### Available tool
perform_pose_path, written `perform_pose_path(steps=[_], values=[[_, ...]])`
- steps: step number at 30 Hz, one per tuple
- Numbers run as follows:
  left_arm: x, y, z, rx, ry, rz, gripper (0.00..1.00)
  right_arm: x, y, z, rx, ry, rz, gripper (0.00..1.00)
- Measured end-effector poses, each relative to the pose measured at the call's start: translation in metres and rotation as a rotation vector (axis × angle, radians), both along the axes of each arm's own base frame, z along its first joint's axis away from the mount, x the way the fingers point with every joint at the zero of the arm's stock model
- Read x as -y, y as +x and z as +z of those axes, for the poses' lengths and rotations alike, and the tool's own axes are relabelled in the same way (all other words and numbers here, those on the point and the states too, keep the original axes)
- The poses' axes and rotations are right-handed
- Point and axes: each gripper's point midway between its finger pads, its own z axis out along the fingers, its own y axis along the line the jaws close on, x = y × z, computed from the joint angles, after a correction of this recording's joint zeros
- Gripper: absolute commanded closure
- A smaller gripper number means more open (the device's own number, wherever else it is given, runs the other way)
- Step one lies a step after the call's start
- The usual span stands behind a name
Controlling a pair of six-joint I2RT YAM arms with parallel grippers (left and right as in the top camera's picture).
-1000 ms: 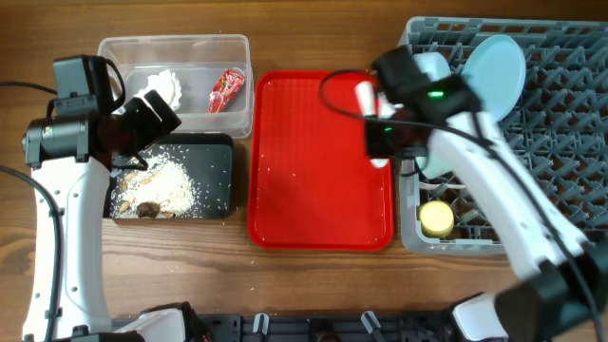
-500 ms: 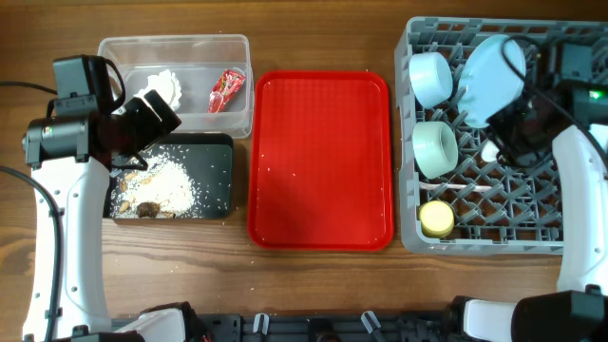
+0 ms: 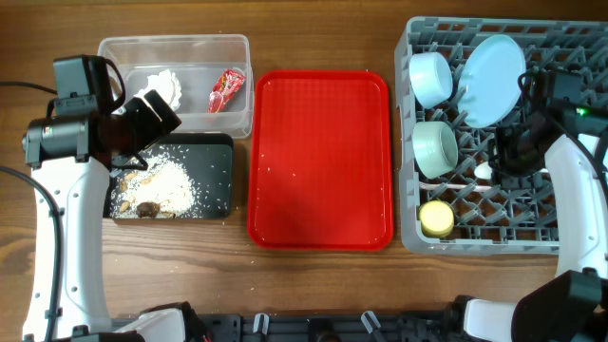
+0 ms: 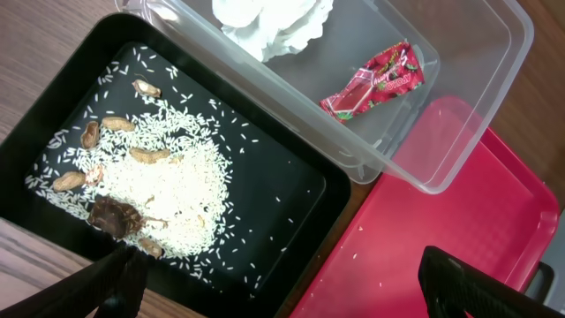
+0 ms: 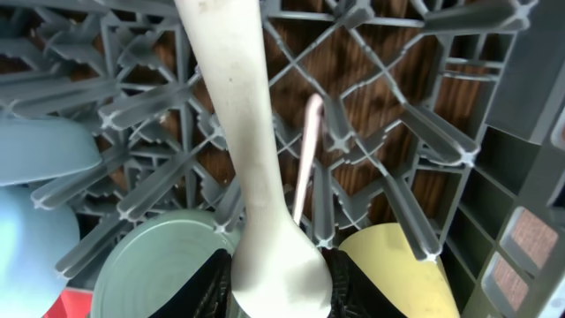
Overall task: Sort waste into correct bins and load items into the dishwasher rack
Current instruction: 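Carry the white spoon into the rack and release it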
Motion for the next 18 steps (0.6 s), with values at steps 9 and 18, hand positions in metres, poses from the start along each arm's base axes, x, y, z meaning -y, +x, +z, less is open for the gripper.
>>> perform_pose_path(steps=[9, 18], values=[[0.0, 0.0, 0.0, 0.0, 0.0, 0.0, 0.0, 0.001, 0.006, 0.008, 0.03, -0.028, 0.147, 0.05], [0.0, 0.0, 0.0, 0.0, 0.0, 0.0, 0.0, 0.001, 0.007, 0.076, 0.273, -0.146, 0.266, 0.0]])
